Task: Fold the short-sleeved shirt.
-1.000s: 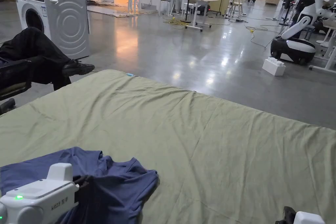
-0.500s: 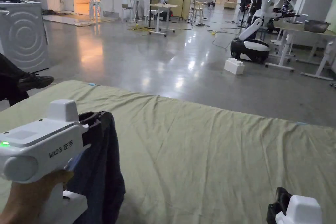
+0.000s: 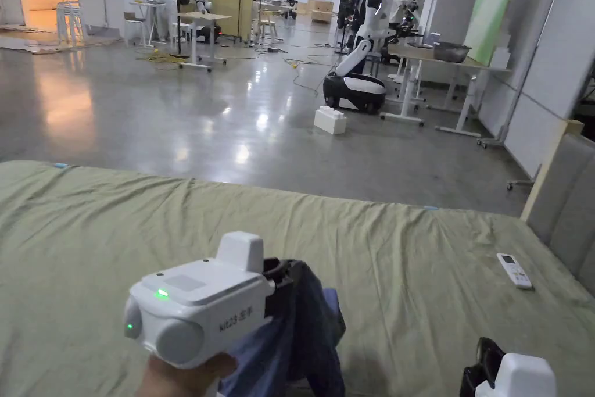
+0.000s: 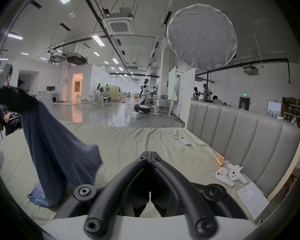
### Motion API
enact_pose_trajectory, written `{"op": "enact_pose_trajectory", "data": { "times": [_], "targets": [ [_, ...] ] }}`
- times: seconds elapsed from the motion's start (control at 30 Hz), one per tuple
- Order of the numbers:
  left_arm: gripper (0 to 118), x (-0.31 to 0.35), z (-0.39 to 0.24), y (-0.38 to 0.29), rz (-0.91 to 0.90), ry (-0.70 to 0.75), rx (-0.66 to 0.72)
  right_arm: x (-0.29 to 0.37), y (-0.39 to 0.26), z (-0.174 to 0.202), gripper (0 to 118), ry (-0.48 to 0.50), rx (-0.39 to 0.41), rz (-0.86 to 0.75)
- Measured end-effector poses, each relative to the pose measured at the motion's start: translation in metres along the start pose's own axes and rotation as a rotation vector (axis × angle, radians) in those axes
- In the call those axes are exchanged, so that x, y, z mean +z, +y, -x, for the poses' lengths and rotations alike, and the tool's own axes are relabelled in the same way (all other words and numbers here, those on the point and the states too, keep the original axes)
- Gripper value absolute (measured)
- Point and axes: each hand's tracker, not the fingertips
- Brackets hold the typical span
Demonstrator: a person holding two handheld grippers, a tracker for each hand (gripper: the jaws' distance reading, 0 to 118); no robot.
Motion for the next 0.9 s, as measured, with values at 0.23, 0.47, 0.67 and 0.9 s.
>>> {"op": "enact_pose_trajectory", "data": {
  "times": [0.23, 0.47, 0.67, 0.9],
  "targets": [
    [4, -0.045, -0.050, -0.087, 0.224, -0.076, -0.006, 0.007, -0.022, -0.017, 0, -0.035, -0.010, 0.056],
    [7, -0.046, -0.066, -0.146, 0.351, -0.104, 0.001, 0.004, -0.041, -0.012, 0, -0.027, -0.009, 0.117],
    [81, -0.021, -0.050, -0.141, 0.284, -0.040, -0.022, 0.001, -0.037, -0.001, 0, 0.005, -0.008, 0.117],
    [79, 0.033, -0.001, -0.088, -0.003, 0.179, 0.001, -0.003, -0.014, 0.017, 0, 0.044, -0.008, 0.052]
  ]
}}
